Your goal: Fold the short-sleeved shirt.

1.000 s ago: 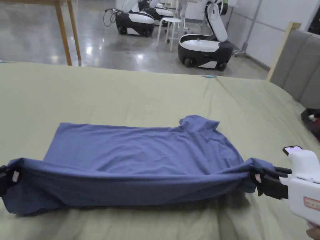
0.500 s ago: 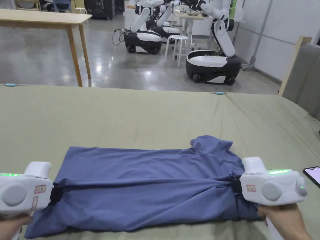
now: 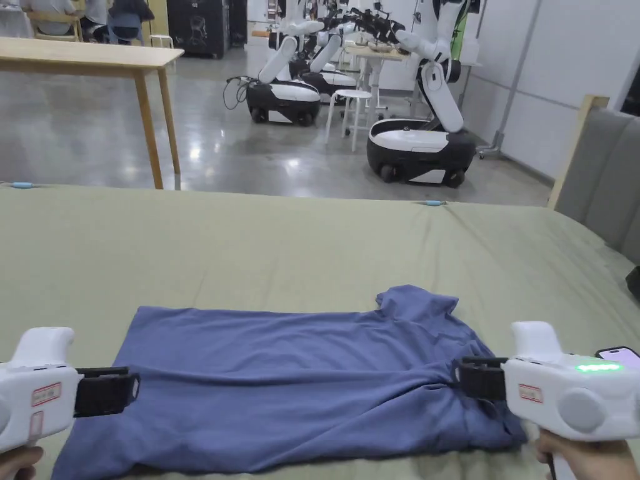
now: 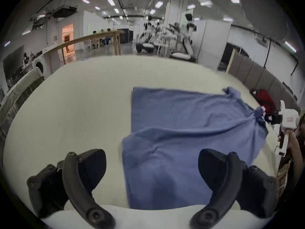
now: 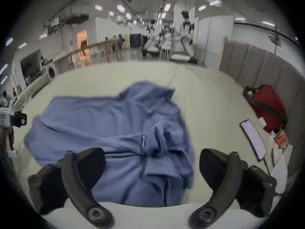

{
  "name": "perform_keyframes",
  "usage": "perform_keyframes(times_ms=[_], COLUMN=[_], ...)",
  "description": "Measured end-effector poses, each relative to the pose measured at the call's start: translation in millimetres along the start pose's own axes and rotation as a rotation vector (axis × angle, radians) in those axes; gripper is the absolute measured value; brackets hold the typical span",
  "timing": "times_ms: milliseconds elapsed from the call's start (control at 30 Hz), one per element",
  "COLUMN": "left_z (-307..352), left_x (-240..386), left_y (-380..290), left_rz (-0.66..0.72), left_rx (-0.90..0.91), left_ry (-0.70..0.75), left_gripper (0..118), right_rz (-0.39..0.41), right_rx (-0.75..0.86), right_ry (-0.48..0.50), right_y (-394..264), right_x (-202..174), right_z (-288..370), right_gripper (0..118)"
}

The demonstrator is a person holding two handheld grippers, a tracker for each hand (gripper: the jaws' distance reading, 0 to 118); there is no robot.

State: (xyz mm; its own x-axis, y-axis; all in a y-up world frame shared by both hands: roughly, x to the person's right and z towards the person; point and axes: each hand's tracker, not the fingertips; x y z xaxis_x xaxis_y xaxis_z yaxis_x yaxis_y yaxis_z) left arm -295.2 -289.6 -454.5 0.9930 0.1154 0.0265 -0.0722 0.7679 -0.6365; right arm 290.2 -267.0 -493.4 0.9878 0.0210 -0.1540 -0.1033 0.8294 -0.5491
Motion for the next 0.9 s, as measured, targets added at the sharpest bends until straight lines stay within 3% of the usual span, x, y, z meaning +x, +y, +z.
perform_keyframes(times_ms=[167, 233, 267, 333, 367, 500, 600, 700, 733, 767, 800, 833, 900], left_z=[128, 162, 178, 187, 192, 198, 185, 163, 152, 139, 120, 105, 75], left_x=[22, 27, 29, 30, 36, 37, 35, 23, 20, 15, 8, 9, 0], left_y=[-38, -65, -80, -102, -115, -138, -126, -108, -101, -93, -82, -76, -66], left_rz=[-0.027, -0.004, 0.015, 0.012, 0.046, 0.068, 0.037, 0.055, 0.055, 0.049, 0.034, 0.048, 0.076], left_rx=[0.198, 0.250, 0.279, 0.246, 0.240, 0.186, 0.136, 0.178, 0.177, 0.158, 0.118, 0.052, 0.010], left_ry=[-0.009, -0.041, -0.049, -0.094, -0.092, -0.093, -0.009, -0.014, -0.008, 0.009, 0.033, 0.055, 0.023], left_gripper=[113, 103, 88, 0, 0, 0, 0, 4, 20, 54, 109, 117, 106], right_rz=[-0.015, -0.025, -0.025, -0.020, -0.016, -0.026, -0.033, -0.044, -0.045, -0.040, -0.036, -0.035, -0.029], right_rx=[0.168, 0.196, 0.211, 0.221, 0.217, 0.205, 0.215, 0.224, 0.224, 0.220, 0.220, 0.220, 0.208], right_ry=[0.045, 0.074, 0.073, 0.051, 0.037, 0.080, 0.089, 0.103, 0.107, 0.112, 0.114, 0.115, 0.127], right_y=[-31, -48, -58, -74, -79, -85, -80, -75, -75, -75, -76, -77, -77], right_x=[-8, -11, -15, -23, -27, -32, -31, -32, -32, -34, -35, -35, -41], right_z=[136, 169, 186, 204, 210, 223, 227, 231, 233, 233, 233, 233, 233], right_gripper=[114, 108, 92, 8, 0, 0, 0, 0, 0, 0, 0, 0, 0])
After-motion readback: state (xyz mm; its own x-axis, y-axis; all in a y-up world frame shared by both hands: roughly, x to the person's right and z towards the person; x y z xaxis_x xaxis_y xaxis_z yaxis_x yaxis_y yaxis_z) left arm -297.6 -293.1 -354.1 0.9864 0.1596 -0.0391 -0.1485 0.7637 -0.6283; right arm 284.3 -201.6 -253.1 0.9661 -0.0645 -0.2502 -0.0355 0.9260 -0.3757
